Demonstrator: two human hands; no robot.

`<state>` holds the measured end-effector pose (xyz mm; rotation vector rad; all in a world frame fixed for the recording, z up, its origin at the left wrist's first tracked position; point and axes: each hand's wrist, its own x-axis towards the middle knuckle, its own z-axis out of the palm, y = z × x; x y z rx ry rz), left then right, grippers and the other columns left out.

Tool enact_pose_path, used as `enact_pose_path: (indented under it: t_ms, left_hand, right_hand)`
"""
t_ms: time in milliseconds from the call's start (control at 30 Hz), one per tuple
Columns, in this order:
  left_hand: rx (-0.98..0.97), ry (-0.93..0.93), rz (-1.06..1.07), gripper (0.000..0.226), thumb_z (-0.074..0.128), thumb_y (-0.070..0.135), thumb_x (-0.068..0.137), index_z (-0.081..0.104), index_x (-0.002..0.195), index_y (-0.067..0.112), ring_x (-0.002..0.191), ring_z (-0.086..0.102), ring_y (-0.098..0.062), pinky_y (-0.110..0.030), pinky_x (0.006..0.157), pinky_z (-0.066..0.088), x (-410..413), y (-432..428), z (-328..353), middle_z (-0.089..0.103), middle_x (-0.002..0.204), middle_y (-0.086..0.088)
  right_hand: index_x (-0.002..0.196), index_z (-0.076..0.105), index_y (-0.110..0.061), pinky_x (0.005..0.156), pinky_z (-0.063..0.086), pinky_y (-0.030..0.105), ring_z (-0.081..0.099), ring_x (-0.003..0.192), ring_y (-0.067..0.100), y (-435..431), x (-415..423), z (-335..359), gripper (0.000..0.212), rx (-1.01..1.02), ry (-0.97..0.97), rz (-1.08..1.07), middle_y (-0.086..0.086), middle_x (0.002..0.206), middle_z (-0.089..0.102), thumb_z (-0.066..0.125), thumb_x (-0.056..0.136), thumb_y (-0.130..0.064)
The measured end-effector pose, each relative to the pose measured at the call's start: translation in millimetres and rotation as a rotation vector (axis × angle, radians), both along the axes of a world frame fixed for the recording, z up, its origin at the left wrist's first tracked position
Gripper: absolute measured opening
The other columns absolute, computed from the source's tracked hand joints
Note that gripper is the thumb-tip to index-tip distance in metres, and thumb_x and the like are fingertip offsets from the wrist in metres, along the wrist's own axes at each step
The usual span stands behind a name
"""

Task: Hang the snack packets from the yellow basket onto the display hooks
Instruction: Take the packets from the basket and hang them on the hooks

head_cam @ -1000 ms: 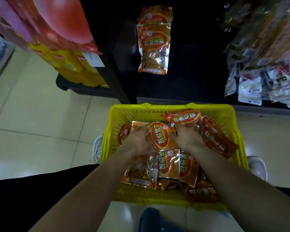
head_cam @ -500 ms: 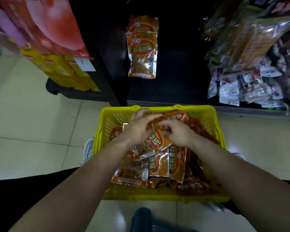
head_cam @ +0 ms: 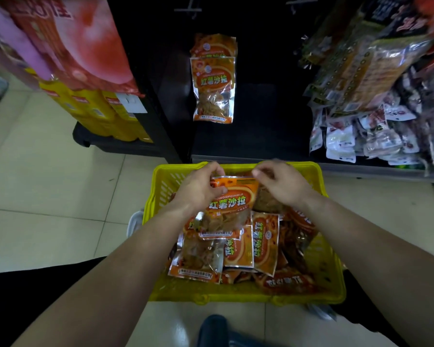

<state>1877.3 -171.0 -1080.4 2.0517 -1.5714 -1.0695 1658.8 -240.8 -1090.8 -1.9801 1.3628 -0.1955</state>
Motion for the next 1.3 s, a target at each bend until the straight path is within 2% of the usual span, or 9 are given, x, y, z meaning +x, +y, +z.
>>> enact_pose_path:
  t_ms: [133,233,333,567,700,800,933,1100,1300]
  left_hand:
    - [0.028,-0.025,0.086,0.018,0.077,0.037,0.085,0.062,0.088,0.029,0.079,0.068,-0.008,-0.035,0.07,0.062,14,1,-7,0.07,0.092,0.007]
    - [0.003,-0.178,0.147,0.02,0.078,0.04,0.083,0.066,0.092,0.027,0.086,0.065,-0.016,-0.034,0.075,0.058,25,-1,-11,0.065,0.099,0.003]
    - [0.017,-0.185,0.203,0.02,0.079,0.04,0.082,0.065,0.085,0.026,0.08,0.066,-0.014,-0.024,0.062,0.051,40,-1,-16,0.065,0.086,0.006]
    - [0.049,-0.357,0.232,0.022,0.074,0.051,0.082,0.067,0.091,0.031,0.083,0.069,-0.02,-0.035,0.075,0.059,52,1,-20,0.073,0.09,0.002]
    - [0.107,-0.427,0.154,0.027,0.072,0.052,0.082,0.073,0.097,0.029,0.087,0.067,-0.023,-0.033,0.075,0.055,52,0,-13,0.073,0.094,0.001]
    - [0.056,-0.347,0.093,0.02,0.072,0.04,0.086,0.069,0.104,0.033,0.091,0.067,-0.022,-0.034,0.077,0.056,53,0,-3,0.072,0.1,0.002]
    - [-0.003,-0.19,0.079,0.014,0.069,0.025,0.09,0.066,0.092,0.038,0.087,0.069,-0.017,-0.029,0.074,0.054,58,-2,27,0.073,0.095,0.003]
    - [-0.117,-0.176,-0.029,0.017,0.064,0.021,0.094,0.073,0.107,0.029,0.09,0.066,-0.012,-0.024,0.075,0.047,55,4,85,0.072,0.096,0.009]
    - [-0.153,0.088,-0.073,0.018,0.06,0.02,0.1,0.074,0.099,0.032,0.091,0.071,-0.006,-0.031,0.084,0.056,42,13,164,0.076,0.094,0.012]
  right_hand:
    - [0.131,0.057,-0.028,0.102,0.045,0.04,0.052,0.122,0.026,-17,-3,-9,0.036,-0.115,0.244,0.09,0.001,0.131,0.051,0.056,0.096,-0.022]
    - [0.122,0.059,-0.028,0.093,0.049,0.038,0.057,0.113,0.026,-21,2,-19,0.035,-0.141,0.323,0.114,0.0,0.127,0.048,0.067,0.089,-0.022]
    - [0.114,0.059,-0.03,0.08,0.051,0.036,0.061,0.104,0.028,-20,6,-30,0.03,-0.181,0.4,0.091,0.001,0.121,0.052,0.068,0.088,-0.018]
    - [0.102,0.067,-0.023,0.083,0.051,0.038,0.05,0.109,0.026,-16,0,-24,0.015,-0.263,0.434,0.183,0.003,0.111,0.049,0.057,0.09,-0.024]
    - [0.089,0.051,-0.03,0.075,0.049,0.035,0.059,0.094,0.026,-11,-2,-20,0.008,-0.155,0.446,0.225,0.0,0.099,0.06,0.058,0.093,-0.031]
    - [0.095,0.046,-0.034,0.072,0.047,0.036,0.06,0.09,0.028,-10,-3,-10,0.009,-0.059,0.386,0.168,0.002,0.092,0.061,0.055,0.097,-0.032]
    - [0.121,0.059,-0.041,0.091,0.052,0.041,0.061,0.11,0.027,-14,-7,33,0.027,-0.02,0.293,0.175,0.003,0.117,0.065,0.054,0.098,-0.027]
    - [0.092,0.064,-0.04,0.08,0.054,0.04,0.065,0.086,0.012,-7,-14,109,0.016,-0.005,0.188,0.287,-0.007,0.091,0.07,0.057,0.096,-0.026]
    - [0.098,0.069,-0.031,0.079,0.053,0.038,0.063,0.087,0.008,10,-8,196,0.009,-0.204,0.105,0.392,-0.012,0.093,0.069,0.061,0.096,-0.03]
